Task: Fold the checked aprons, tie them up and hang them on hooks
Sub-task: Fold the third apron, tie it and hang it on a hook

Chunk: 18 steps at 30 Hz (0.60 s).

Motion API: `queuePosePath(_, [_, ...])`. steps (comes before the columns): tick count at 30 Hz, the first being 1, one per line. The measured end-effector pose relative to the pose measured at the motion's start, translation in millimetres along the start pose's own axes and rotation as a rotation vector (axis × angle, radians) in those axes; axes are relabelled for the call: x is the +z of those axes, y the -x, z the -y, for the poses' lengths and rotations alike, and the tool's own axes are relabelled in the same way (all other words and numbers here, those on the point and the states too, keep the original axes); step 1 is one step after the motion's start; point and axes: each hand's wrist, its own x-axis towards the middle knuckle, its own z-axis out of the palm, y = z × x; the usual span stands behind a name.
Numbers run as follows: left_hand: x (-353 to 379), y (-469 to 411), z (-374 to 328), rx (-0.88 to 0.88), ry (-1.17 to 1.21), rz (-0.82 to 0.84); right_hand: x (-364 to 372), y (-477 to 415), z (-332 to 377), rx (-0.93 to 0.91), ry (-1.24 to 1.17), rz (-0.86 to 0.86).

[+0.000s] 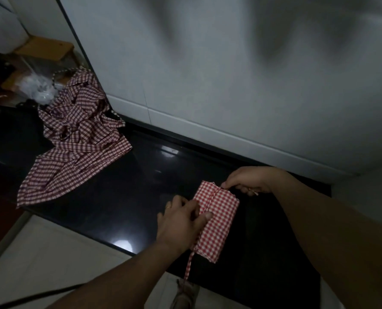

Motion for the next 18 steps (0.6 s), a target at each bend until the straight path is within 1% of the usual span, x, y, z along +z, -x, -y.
queuePosePath(2, [0.5,-0.6,-2.9,-0.013,0.036,0.003,-3.7,2.3,-2.6,-0.005,0.016,-0.021])
queuePosePath(6, [-1.4,-9.7,-10.8,-0.066,0.175,-0.033,3.8,0.5,-7.8,-0.018,0.173,-0.154])
queuePosePath(7, [-3.9,-14.0,-12.5,-0.088,0.21,-0.009,9.2,-1.2,-9.8,-0.039,0.196,-0.188])
queuePosePath(9, [-8.5,-21.6,-19.0,-0.139,0.272,0.097,22.3,-5.8,-16.5,-0.084,0.184,-0.276])
queuePosePath(12, [-10.8,-28.1,-34.4,-0.185,0.265,0.215,41.6,-9.4,-26.2,-0.125,0.182,-0.435])
queuePosePath(15, [-5.6,-36.0,-46.0,-0.223,0.296,0.22,54.0,-8.7,-31.9,-0.126,0.144,-0.542])
queuePosePath(18, [-1.1,-53.3,-53.0,-0.236,0.328,0.226,57.7,-8.3,-34.8,-0.155,0.113,-0.581])
